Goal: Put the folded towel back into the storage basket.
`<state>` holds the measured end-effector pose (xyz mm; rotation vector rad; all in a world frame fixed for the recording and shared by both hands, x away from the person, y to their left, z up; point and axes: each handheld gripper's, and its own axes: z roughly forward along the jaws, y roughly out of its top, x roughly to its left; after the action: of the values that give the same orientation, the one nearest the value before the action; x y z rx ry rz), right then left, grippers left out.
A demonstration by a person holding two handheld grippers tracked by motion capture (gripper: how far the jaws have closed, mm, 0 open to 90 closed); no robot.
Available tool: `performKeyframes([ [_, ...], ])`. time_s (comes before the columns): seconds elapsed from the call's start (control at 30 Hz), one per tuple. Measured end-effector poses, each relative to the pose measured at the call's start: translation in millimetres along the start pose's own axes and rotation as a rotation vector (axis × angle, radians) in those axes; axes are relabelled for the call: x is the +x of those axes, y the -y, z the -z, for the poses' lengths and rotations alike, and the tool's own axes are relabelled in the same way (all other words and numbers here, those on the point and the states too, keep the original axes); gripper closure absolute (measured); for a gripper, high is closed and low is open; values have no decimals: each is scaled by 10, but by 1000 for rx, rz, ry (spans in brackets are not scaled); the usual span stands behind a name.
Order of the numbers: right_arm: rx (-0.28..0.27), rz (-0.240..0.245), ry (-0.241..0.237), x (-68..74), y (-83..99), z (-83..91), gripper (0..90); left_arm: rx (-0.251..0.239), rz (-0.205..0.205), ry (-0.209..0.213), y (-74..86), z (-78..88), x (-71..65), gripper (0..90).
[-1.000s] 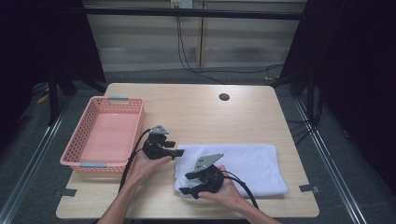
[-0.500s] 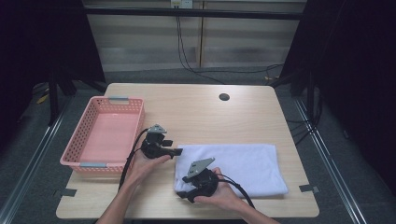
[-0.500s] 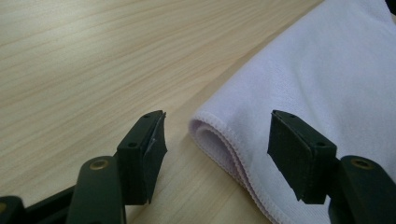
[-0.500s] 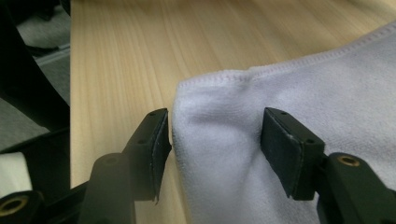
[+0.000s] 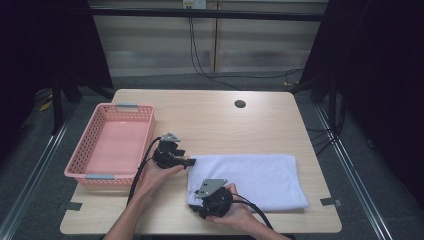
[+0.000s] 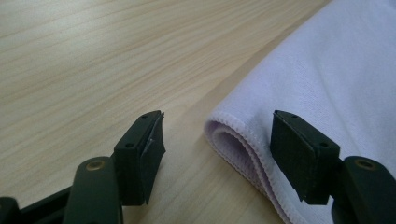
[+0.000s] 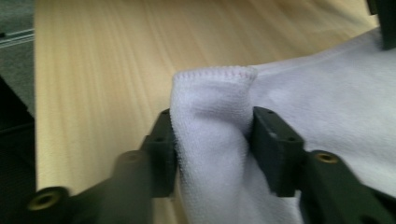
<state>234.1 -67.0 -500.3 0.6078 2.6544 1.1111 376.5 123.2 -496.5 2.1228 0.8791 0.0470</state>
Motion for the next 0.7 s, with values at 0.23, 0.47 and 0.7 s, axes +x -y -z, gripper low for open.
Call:
performKeyframes([
  [0.23,-5,-82,-1,-96,5,20,727,14,10,-1,21,-52,21,325],
  [0.47,-11,-148,-68,-166,33,61,755,10,-15,22,11,-90,-3,327],
  [0.7,-6,-146,-83,-144,43,86,761,22,-63,61,-28,-163,-80,431],
])
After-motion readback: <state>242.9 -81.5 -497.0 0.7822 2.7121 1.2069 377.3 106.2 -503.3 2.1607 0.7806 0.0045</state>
